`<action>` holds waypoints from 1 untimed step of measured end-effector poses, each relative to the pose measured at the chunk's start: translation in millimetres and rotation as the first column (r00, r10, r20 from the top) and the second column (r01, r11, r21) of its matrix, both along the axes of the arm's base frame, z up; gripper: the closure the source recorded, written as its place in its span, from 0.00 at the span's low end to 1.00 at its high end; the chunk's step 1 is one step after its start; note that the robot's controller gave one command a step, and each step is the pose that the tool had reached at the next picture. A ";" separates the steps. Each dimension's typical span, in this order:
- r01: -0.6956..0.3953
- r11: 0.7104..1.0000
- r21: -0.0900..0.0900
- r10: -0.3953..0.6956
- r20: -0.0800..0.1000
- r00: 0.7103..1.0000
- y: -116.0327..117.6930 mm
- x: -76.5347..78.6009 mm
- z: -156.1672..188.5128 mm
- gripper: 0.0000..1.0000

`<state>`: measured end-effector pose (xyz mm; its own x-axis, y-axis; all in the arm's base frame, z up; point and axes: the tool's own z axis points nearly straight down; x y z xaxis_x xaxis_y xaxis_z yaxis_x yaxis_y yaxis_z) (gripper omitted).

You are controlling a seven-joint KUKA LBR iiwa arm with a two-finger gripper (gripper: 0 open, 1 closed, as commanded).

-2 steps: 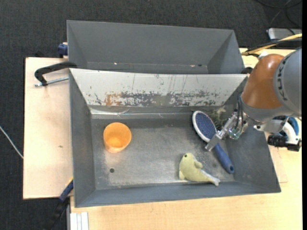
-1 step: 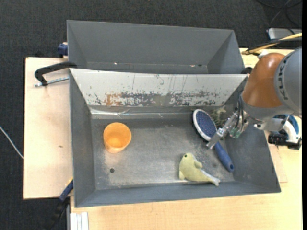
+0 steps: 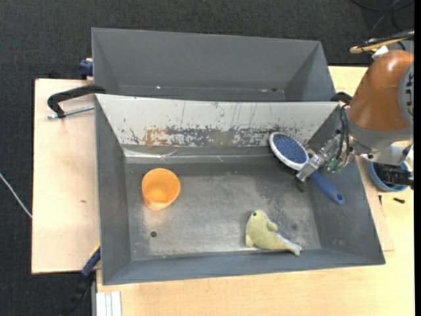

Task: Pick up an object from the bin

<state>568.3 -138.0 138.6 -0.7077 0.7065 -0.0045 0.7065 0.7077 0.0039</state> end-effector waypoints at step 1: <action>-0.002 1.000 0.000 0.002 0.000 1.000 0.5 1.3 29.9 1.00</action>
Offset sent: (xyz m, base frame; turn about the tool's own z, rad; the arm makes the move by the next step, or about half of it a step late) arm 0.0000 0.0001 0.0278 0.0000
